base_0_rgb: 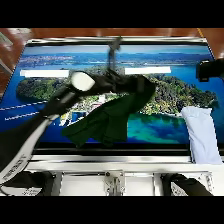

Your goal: Fold the shirts.

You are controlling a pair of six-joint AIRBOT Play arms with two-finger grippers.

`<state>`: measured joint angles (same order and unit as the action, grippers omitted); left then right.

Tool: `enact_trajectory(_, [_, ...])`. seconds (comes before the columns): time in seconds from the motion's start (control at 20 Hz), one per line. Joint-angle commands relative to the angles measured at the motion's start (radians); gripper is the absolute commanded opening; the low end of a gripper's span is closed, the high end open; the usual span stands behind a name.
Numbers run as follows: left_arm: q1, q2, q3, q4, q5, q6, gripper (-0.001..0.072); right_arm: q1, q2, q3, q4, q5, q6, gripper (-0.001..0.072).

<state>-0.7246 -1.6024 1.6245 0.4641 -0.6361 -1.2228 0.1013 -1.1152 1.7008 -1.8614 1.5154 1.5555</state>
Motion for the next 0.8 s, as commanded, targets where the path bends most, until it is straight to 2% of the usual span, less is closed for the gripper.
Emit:
enact_trajectory(0.0, [0.024,-0.099,0.001,-0.072,-0.081,-0.005,0.0607,-0.192,-0.073,0.0,0.196,0.06,-0.073,0.063])
enact_trajectory(0.05, [0.1,-0.087,0.001,-0.068,-0.175,-0.008,0.0601,-0.242,-0.101,0.0,0.261,0.065,-0.086,0.063])
enact_trajectory(0.15, [0.291,-0.049,0.001,-0.05,-0.386,-0.067,0.0593,-0.337,-0.161,-0.005,0.385,0.07,-0.1,0.0631])
enact_trajectory(0.2, [0.393,-0.02,0.001,-0.004,-0.495,-0.093,0.0453,-0.379,-0.189,-0.021,0.435,0.07,-0.104,0.0631])
enact_trajectory(0.25, [0.478,0.013,0.0,0.089,-0.595,-0.128,0.0361,-0.41,-0.209,-0.048,0.473,0.07,-0.108,0.0631])
enact_trajectory(0.35, [0.61,0.113,-0.046,0.364,-0.739,-0.237,0.0344,-0.455,-0.229,-0.143,0.524,0.053,-0.12,0.063])
enact_trajectory(0.45, [0.692,0.252,-0.197,0.529,-0.758,-0.28,0.0352,-0.467,-0.23,-0.265,0.54,0.01,-0.136,0.0631])
enact_trajectory(0.55, [0.743,0.391,-0.416,0.538,-0.708,-0.33,0.0627,-0.467,-0.23,-0.375,0.574,-0.039,-0.161,0.0631])
enact_trajectory(0.75, [0.753,0.534,-0.819,0.537,-0.653,-0.339,0.0628,-0.467,-0.23,-0.505,0.596,-0.079,-0.201,0.0631])
